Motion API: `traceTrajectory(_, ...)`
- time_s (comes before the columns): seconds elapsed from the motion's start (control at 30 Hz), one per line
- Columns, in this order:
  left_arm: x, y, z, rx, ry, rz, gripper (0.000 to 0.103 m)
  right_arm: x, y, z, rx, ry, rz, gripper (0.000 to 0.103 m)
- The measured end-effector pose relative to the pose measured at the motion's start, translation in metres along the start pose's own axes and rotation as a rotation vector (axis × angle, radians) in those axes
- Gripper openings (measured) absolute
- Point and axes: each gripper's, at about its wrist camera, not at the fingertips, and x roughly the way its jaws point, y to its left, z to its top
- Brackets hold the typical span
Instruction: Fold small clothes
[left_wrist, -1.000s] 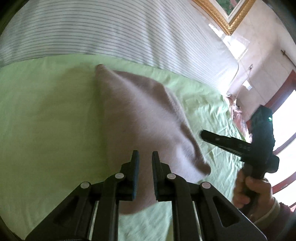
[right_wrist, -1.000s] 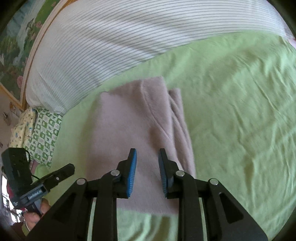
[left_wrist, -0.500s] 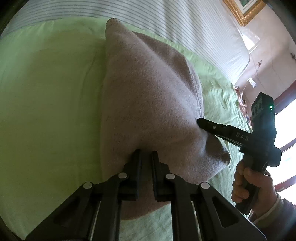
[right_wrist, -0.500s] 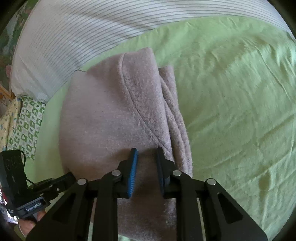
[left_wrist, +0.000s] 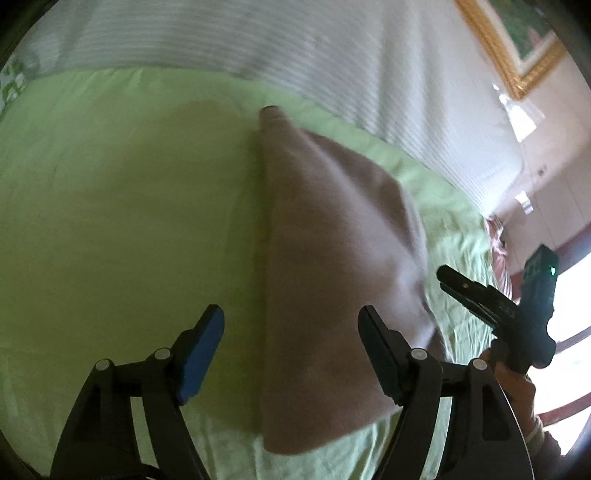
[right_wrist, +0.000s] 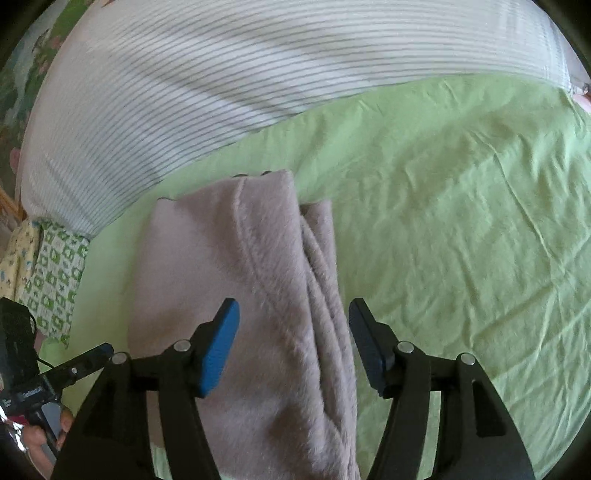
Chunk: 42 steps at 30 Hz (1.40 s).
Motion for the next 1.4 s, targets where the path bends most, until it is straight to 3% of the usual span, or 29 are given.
traceTrajectory(0.23,0.013,0.010,0.011,-0.042,0.024,-0.040,0.075,0.028,-0.002,0.007,-0.002,0.062,0.018,0.063)
traceTrajectory(0.43,0.026,0.001,0.016,-0.029,0.041,-0.043,0.075,0.044,-0.018,0.003,-0.017,0.084,-0.086,0.063)
traceTrajectory(0.6,0.035,0.001,0.021,-0.049,0.048,-0.057,0.078,0.041,-0.027,0.003,0.013,0.083,-0.076,0.061)
traceTrajectory(0.8,0.045,0.002,0.021,-0.078,0.075,-0.098,0.080,0.026,-0.028,0.004,0.060,0.092,0.084,0.061)
traceTrajectory(1.13,0.071,0.003,0.014,-0.123,0.125,-0.151,0.085,0.047,-0.034,-0.005,0.080,0.149,0.102,0.061)
traceTrajectory(1.27,0.080,-0.007,0.012,-0.090,0.140,-0.171,0.074,0.048,-0.040,-0.008,0.107,0.155,0.132,0.061)
traceTrajectory(1.4,0.082,-0.003,0.009,-0.105,0.125,-0.191,0.063,0.050,-0.043,-0.016,0.132,0.212,0.194,0.046)
